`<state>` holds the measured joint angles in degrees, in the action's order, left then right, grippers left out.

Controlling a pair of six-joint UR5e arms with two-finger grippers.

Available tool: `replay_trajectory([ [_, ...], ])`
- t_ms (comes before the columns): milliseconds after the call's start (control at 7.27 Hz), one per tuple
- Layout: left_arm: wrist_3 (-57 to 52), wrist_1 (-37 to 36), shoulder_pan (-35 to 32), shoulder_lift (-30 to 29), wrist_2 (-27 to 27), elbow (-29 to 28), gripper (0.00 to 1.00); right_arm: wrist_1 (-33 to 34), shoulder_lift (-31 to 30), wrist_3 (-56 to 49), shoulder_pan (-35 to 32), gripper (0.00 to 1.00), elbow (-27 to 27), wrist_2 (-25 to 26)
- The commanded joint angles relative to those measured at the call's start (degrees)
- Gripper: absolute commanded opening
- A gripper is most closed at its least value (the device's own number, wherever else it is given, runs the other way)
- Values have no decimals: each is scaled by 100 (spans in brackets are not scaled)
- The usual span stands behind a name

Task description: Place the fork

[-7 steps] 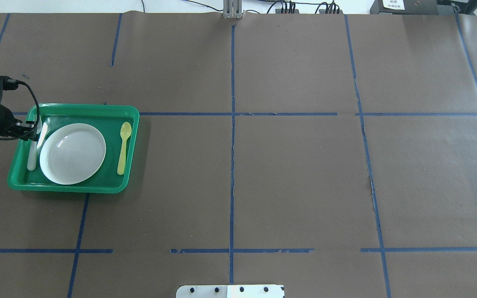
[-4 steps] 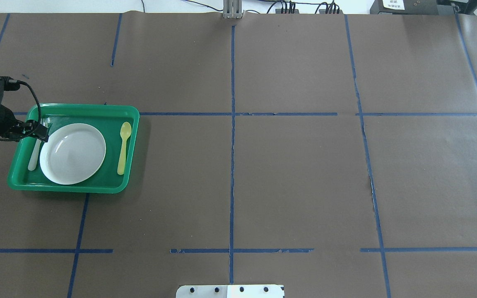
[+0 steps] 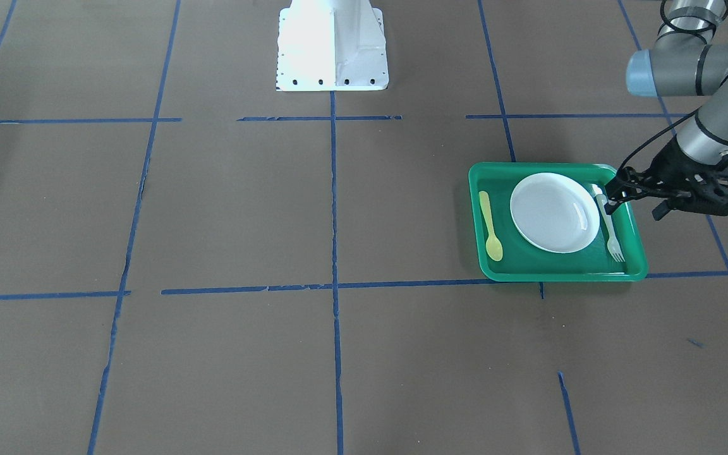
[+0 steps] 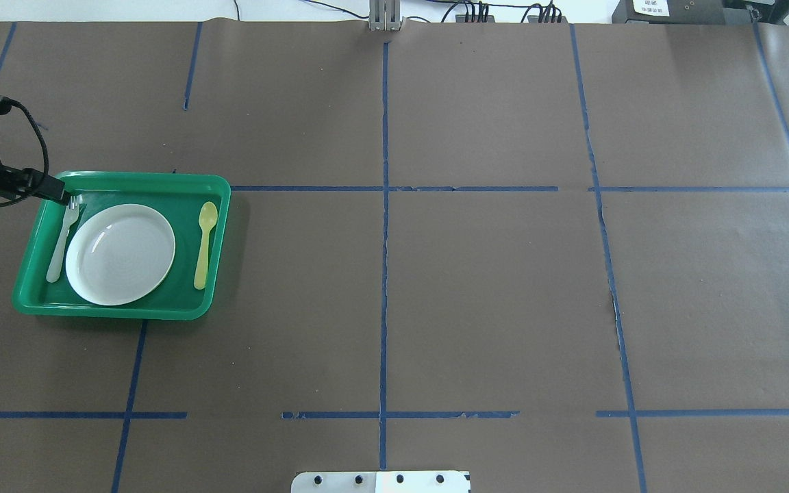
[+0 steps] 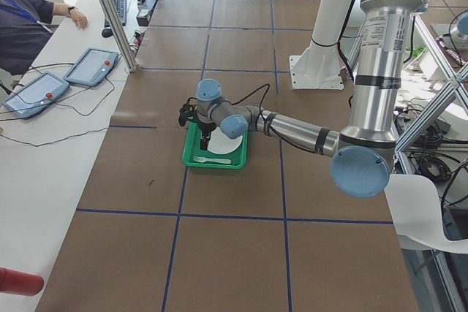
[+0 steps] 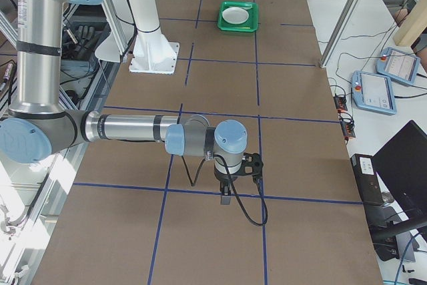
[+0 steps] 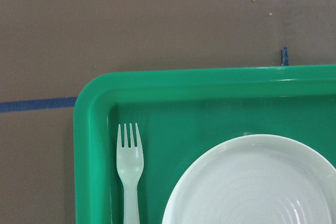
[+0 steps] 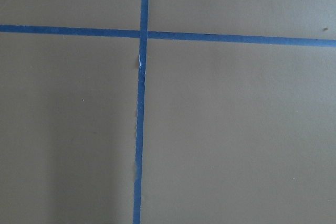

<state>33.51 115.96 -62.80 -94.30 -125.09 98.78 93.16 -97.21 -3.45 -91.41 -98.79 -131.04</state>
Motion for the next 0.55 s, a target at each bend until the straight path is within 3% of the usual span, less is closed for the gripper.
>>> replay_trajectory([
  [0, -1568, -361, -817, -9, -7, 132, 100, 0, 0, 2, 0, 100, 0, 0],
  [138, -2663, -668, -1248, 34, -7, 115, 100, 0, 0, 2, 0, 100, 0, 0],
  [412, -4050, -2542, -2346, -18, -452, 63, 100, 0, 0, 2, 0, 100, 0, 0],
])
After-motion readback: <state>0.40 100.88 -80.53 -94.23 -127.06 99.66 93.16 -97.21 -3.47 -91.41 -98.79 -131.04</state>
